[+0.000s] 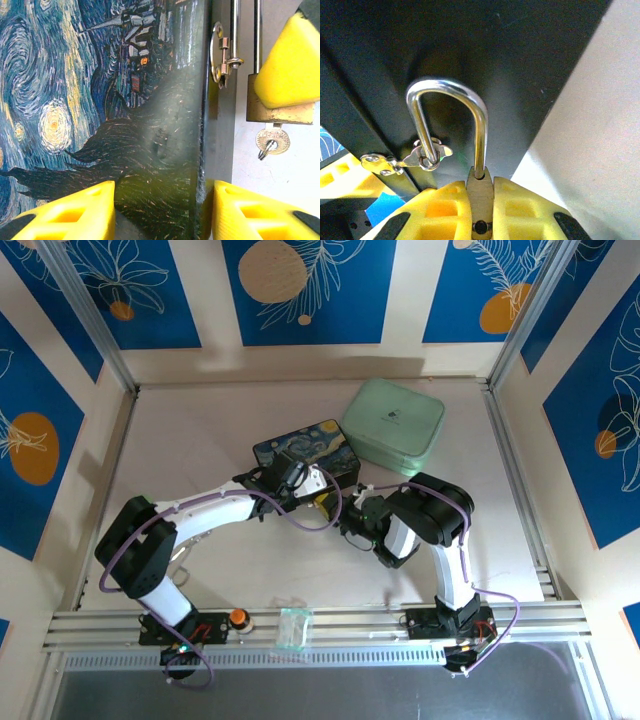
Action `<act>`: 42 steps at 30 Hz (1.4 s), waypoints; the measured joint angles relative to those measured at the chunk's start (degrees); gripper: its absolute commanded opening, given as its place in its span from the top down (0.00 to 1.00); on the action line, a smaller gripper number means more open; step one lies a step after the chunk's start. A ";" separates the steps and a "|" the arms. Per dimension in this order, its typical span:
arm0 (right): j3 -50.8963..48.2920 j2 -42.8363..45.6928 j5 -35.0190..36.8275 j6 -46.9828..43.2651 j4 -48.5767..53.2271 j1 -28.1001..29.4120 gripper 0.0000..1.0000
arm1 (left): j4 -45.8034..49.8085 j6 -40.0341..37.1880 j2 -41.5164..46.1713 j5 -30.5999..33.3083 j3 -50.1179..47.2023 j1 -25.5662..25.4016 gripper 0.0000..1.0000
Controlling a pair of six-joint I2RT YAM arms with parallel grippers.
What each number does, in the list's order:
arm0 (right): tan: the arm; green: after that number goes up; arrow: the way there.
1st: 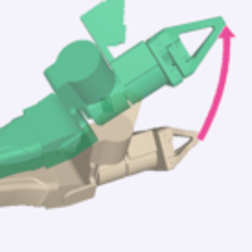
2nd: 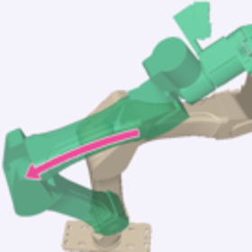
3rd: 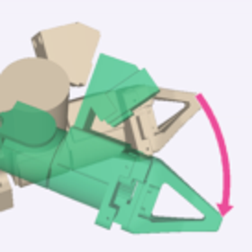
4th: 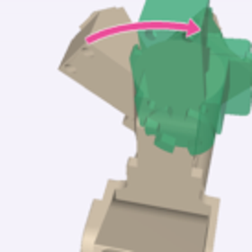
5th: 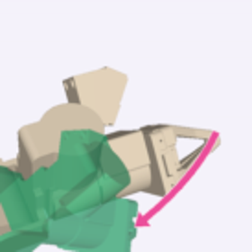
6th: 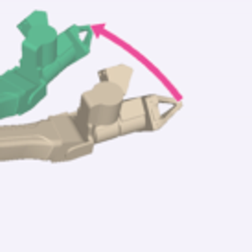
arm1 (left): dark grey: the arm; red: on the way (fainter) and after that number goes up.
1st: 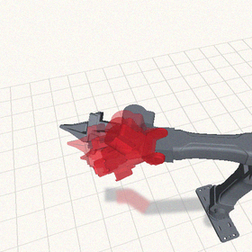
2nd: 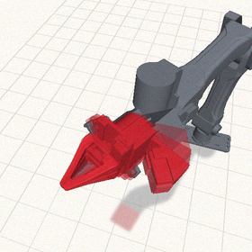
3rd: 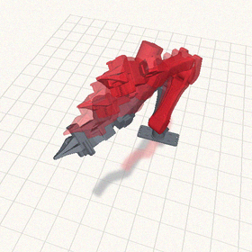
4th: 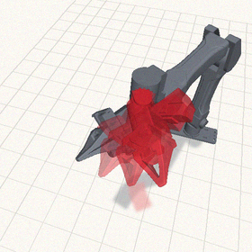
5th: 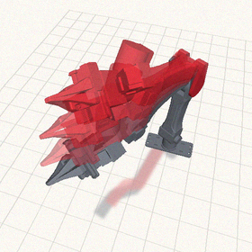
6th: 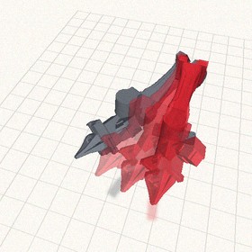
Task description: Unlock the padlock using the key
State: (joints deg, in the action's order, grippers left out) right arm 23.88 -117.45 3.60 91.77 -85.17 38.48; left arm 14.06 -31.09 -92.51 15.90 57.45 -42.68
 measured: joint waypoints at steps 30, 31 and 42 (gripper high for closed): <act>-3.63 5.75 -1.66 -0.42 8.59 -8.48 1.00 | -1.40 -0.94 -0.13 -0.66 -0.37 -0.26 0.56; -3.54 5.86 -2.01 -0.70 8.96 -8.50 1.00 | -1.46 -0.94 -0.09 -0.68 -0.42 -0.26 0.55; -3.48 30.47 -12.44 -13.66 50.53 -14.12 1.00 | 1.64 4.57 0.96 0.68 -0.61 -0.04 0.20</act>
State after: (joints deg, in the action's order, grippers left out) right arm 20.40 -86.98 -8.84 78.11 -34.63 24.36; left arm 15.70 -26.52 -91.55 16.58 56.84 -42.72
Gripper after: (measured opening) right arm 0.100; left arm 0.770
